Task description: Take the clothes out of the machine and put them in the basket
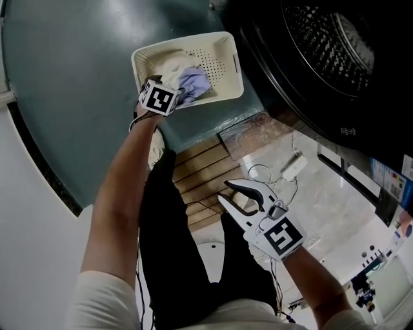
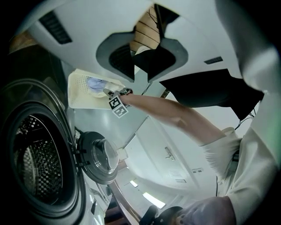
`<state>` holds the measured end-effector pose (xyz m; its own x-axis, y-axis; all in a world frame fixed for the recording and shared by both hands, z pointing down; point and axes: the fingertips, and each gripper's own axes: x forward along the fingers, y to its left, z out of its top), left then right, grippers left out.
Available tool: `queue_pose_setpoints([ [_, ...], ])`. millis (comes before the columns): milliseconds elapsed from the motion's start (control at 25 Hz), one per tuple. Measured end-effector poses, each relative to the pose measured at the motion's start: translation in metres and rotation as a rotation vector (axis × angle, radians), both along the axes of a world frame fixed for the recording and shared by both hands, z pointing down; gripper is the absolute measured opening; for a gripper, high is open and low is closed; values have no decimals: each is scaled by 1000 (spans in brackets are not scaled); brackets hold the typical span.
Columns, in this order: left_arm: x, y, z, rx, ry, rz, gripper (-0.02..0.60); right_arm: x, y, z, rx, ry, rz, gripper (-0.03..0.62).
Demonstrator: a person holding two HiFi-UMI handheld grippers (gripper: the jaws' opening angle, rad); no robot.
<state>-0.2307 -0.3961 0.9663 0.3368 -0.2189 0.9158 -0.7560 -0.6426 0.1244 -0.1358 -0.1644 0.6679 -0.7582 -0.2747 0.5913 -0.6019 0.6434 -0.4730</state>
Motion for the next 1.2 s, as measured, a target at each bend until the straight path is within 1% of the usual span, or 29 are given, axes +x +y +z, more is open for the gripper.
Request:
queue_pose_setpoints([
  [200, 4, 12, -33, 11, -15, -19, 362, 12, 15, -17, 26, 15, -2, 95],
  [400, 9, 19, -85, 69, -5, 26, 362, 21, 24, -40, 81, -5, 1, 95],
  [520, 8, 36, -114, 76, 6, 15, 360, 28, 34, -59, 114, -21, 0, 95],
  [760, 25, 69, -184, 126, 45, 4, 349, 53, 65, -96, 161, -38, -6, 95],
  [840, 30, 82, -207, 150, 62, -11, 328, 64, 76, -109, 173, -35, -2, 95],
  [920, 35, 96, -232, 175, 92, -30, 307, 75, 86, -123, 187, -34, 6, 95],
  [1040, 45, 116, -273, 206, 142, -55, 305, 89, 99, -143, 207, -33, 10, 95],
  [1080, 48, 120, -288, 225, 154, -61, 305, 93, 101, -148, 215, -34, 12, 95],
  [1200, 59, 135, -332, 285, 191, -84, 276, 105, 113, -166, 247, -31, 11, 95],
])
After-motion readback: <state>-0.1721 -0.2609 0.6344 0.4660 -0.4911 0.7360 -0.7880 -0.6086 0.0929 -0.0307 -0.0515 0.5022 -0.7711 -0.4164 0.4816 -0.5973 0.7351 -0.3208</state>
